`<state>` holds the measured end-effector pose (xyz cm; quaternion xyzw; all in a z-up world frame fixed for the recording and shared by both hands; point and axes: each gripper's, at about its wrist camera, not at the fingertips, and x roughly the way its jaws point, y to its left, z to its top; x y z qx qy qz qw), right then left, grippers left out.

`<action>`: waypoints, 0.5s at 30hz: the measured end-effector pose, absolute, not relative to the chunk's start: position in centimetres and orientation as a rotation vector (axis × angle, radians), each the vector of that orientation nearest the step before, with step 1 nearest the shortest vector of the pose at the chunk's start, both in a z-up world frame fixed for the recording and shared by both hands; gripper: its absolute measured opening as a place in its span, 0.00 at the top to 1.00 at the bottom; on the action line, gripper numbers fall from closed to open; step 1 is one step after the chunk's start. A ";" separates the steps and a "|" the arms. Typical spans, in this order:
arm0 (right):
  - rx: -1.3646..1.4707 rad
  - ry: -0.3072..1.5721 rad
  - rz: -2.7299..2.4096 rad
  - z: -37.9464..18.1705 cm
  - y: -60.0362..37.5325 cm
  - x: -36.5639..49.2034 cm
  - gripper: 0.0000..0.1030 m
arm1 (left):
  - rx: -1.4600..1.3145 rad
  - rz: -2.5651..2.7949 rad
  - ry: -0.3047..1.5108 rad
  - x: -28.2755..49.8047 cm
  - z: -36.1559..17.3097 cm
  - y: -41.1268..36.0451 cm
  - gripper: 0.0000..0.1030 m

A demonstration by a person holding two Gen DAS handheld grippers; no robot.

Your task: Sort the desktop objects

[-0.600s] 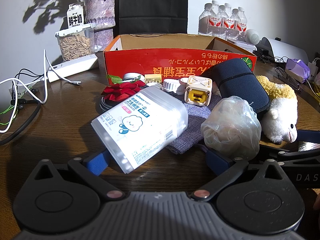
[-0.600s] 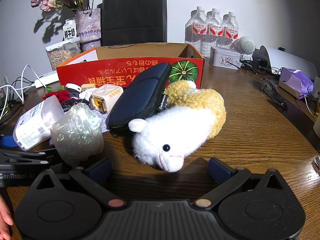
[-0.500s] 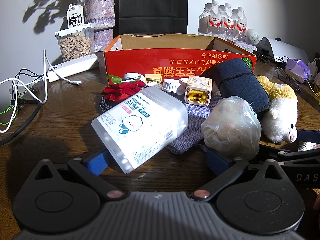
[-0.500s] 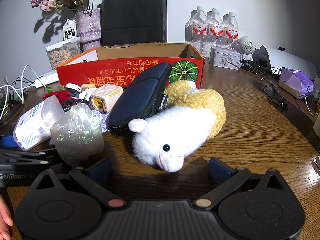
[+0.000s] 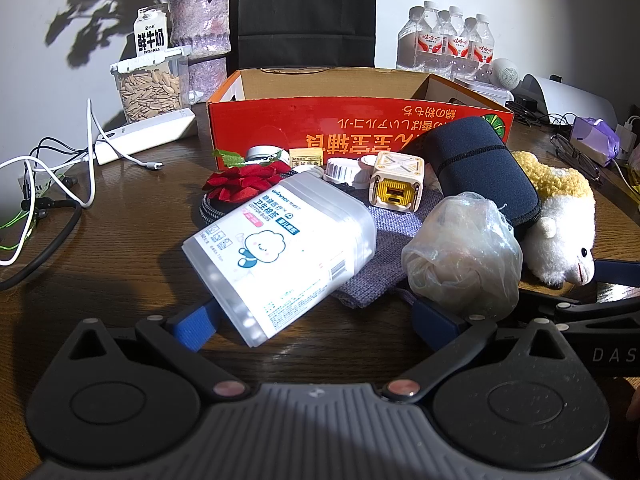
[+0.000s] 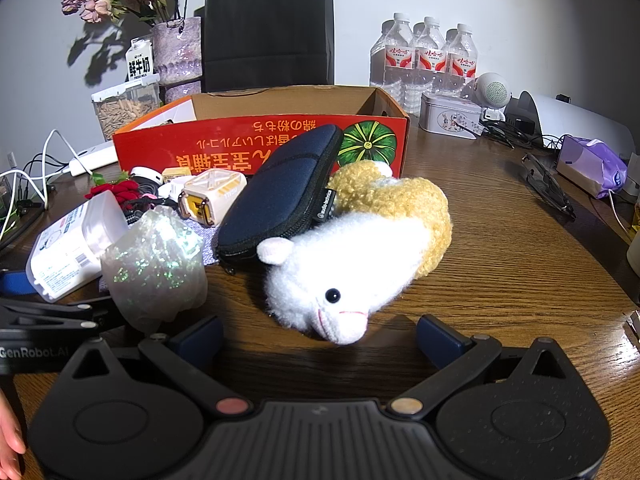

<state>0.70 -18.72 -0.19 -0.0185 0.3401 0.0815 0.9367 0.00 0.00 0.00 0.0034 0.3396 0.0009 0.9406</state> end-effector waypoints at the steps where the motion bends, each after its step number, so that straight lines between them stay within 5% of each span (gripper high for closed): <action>1: -0.038 0.695 0.166 -0.2 -18.7 0.7 0.00 | 0.007 0.002 0.693 0.0 0.0 0.0 0.00; 15: -0.039 0.695 0.166 -0.2 -18.6 0.8 0.00 | 0.006 0.003 0.693 0.0 0.0 0.0 0.00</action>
